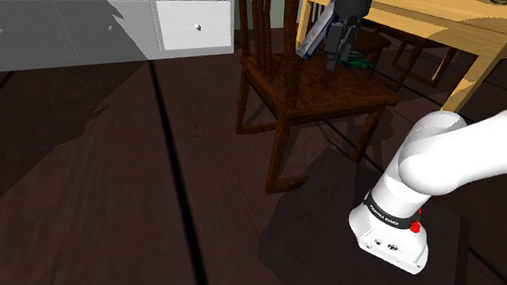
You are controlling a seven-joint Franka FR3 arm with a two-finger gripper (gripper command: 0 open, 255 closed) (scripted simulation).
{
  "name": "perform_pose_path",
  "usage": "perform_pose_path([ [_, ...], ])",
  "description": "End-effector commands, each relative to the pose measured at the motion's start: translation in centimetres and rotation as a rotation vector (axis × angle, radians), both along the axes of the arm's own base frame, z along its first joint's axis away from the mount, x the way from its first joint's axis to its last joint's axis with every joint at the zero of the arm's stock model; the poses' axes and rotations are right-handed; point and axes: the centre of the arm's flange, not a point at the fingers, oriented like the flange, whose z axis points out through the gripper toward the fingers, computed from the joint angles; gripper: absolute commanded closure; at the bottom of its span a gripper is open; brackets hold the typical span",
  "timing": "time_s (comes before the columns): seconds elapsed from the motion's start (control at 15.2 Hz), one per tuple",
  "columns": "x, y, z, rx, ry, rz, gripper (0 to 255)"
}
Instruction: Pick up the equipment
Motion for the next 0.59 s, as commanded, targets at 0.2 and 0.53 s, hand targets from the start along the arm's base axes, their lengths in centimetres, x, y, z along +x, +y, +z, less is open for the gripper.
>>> perform_pose_path([
  [0.2,1.8,-3.0,-0.3,-0.050,0.064,0.064,0],
  [0.53,5.2,-7.8,-0.9,-0.132,0.172,0.171,0],
])
